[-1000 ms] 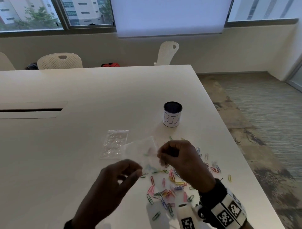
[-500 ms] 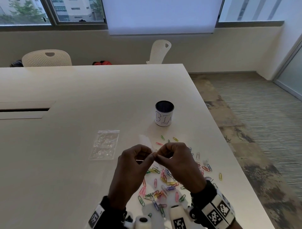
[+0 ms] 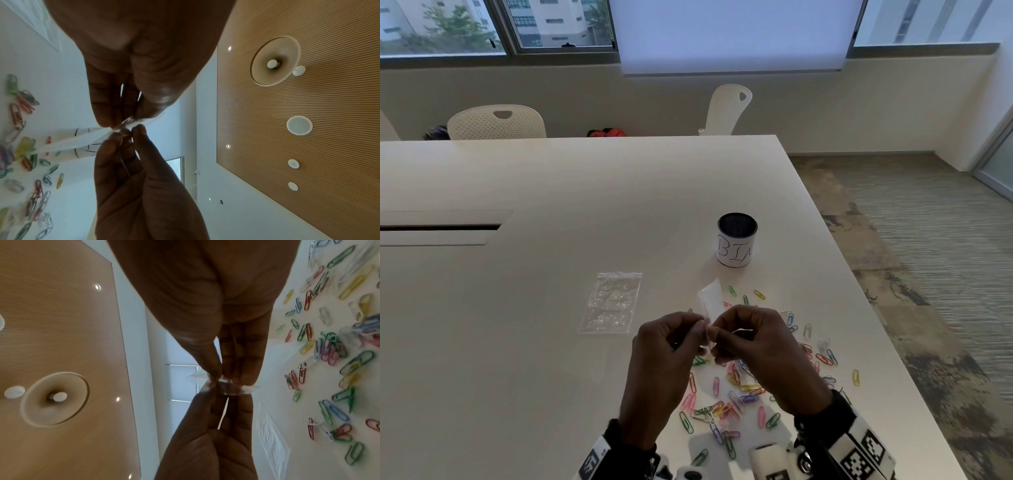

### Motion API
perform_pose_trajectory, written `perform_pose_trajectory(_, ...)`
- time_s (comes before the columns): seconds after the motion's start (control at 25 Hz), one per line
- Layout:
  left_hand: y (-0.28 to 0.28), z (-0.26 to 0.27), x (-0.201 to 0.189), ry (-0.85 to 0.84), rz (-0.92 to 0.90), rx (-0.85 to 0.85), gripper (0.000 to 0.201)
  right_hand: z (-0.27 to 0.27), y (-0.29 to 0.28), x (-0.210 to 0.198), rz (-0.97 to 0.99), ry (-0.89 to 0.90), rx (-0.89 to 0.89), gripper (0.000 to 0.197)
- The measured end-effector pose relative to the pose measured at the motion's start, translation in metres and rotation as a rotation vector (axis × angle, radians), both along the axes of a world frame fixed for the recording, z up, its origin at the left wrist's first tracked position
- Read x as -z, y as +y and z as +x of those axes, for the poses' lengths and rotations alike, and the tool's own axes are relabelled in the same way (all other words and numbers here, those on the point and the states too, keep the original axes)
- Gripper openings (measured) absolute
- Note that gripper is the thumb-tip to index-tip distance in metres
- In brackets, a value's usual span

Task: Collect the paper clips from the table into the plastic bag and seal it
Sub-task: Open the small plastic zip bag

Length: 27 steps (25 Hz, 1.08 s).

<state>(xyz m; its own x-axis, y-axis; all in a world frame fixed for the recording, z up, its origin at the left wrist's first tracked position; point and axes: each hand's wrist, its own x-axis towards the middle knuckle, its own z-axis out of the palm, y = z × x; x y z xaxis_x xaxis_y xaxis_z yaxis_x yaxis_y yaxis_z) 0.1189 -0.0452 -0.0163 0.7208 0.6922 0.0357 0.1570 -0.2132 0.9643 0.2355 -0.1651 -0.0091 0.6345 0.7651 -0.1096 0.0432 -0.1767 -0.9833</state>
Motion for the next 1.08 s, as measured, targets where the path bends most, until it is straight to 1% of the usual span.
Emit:
perform_pose_trajectory(0.16, -0.001, -0.001, 0.001, -0.018, -0.017, -0.061, 0.010, -0.005, 0.002, 0.004, -0.015, -0.172, 0.026, 0.008)
perform_pose_trajectory(0.24, -0.001, -0.002, 0.001, -0.020, 0.023, -0.075, 0.012, -0.006, 0.002, 0.005, -0.032, -0.202, 0.014, 0.006)
perform_pose_trajectory(0.32, -0.002, -0.004, -0.001, -0.015, 0.098, -0.055, 0.021, -0.007, 0.002, 0.006, -0.043, -0.213, 0.012, 0.004)
perform_pose_trajectory(0.4, -0.002, -0.005, -0.003, 0.000, 0.162, -0.029, 0.024, -0.008, 0.003, 0.006, -0.049, -0.207, 0.025, 0.005)
perform_pose_trajectory(0.52, -0.004, -0.004, -0.003, 0.022, 0.212, -0.027, 0.014, -0.014, 0.006, 0.008, -0.062, -0.185, 0.056, 0.009)
perform_pose_trajectory(0.64, -0.004, -0.004, -0.004, 0.039, 0.219, -0.033, 0.011, -0.018, 0.009, 0.013, -0.040, -0.137, 0.087, 0.010)
perform_pose_trajectory(0.8, 0.000, -0.005, -0.007, 0.052, 0.205, 0.001, 0.024, -0.020, 0.009, 0.020, -0.001, 0.000, 0.095, 0.008)
perform_pose_trajectory(0.88, 0.004, -0.004, -0.005, 0.068, 0.220, -0.003, 0.017, -0.022, 0.009, 0.021, 0.033, 0.079, 0.125, 0.008)
perform_pose_trajectory(0.96, 0.008, -0.004, -0.003, 0.087, 0.233, -0.023, 0.011, -0.019, 0.007, 0.020, 0.050, 0.125, 0.195, 0.007)
perform_pose_trajectory(1.0, 0.010, -0.005, -0.002, 0.097, 0.243, -0.026, 0.011, -0.016, 0.006, 0.019, 0.024, 0.111, 0.207, 0.006)
perform_pose_trajectory(1.04, 0.012, -0.005, -0.001, 0.112, 0.272, -0.023, 0.010, -0.015, 0.005, 0.018, -0.027, 0.060, 0.184, 0.005)
perform_pose_trajectory(1.08, 0.012, -0.005, 0.000, 0.129, 0.316, -0.013, 0.011, -0.015, 0.006, 0.017, -0.089, -0.031, 0.141, 0.007)
